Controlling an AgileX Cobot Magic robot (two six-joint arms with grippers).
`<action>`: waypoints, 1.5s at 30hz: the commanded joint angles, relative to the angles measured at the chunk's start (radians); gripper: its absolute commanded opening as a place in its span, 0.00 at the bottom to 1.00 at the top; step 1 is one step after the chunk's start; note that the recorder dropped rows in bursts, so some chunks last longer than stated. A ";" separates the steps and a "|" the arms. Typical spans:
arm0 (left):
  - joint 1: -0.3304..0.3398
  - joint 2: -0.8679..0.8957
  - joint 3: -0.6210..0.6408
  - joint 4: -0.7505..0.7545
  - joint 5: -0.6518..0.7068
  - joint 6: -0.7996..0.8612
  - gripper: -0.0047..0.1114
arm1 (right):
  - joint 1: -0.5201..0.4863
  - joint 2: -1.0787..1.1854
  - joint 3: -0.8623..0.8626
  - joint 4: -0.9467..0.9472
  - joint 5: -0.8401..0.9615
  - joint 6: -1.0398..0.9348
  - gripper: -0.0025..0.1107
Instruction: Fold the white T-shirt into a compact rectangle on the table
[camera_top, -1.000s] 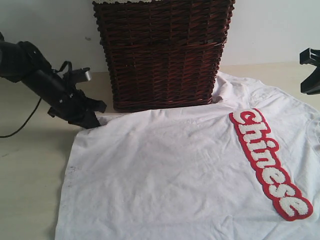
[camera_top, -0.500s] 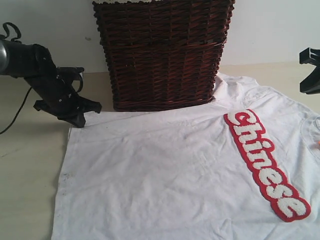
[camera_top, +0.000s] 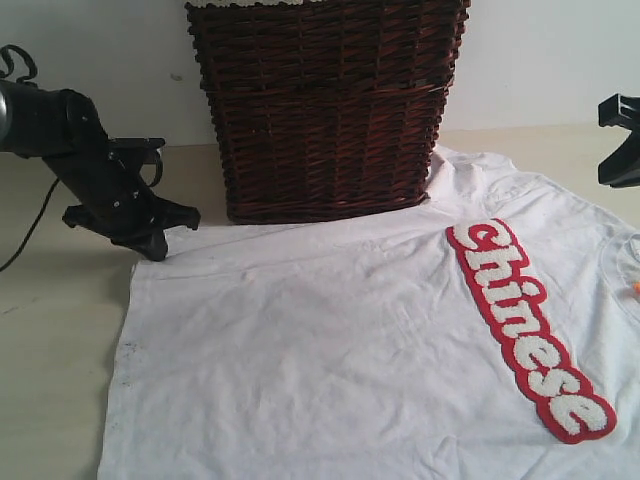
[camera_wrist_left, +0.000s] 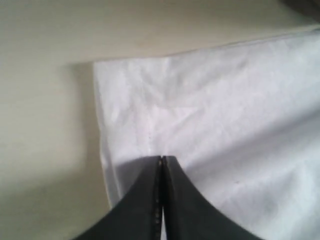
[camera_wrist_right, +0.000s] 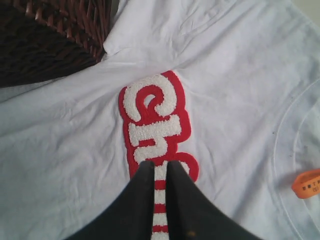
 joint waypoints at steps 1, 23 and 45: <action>0.001 -0.070 0.121 -0.117 -0.071 0.098 0.04 | 0.000 -0.009 -0.003 0.008 0.001 -0.010 0.12; -0.234 -0.422 0.436 -0.319 -0.098 0.349 0.04 | 0.000 0.111 0.137 -0.688 -0.196 0.487 0.02; -0.470 -0.531 0.651 -0.361 -0.168 0.367 0.04 | 0.000 0.350 0.104 -1.017 0.111 0.714 0.02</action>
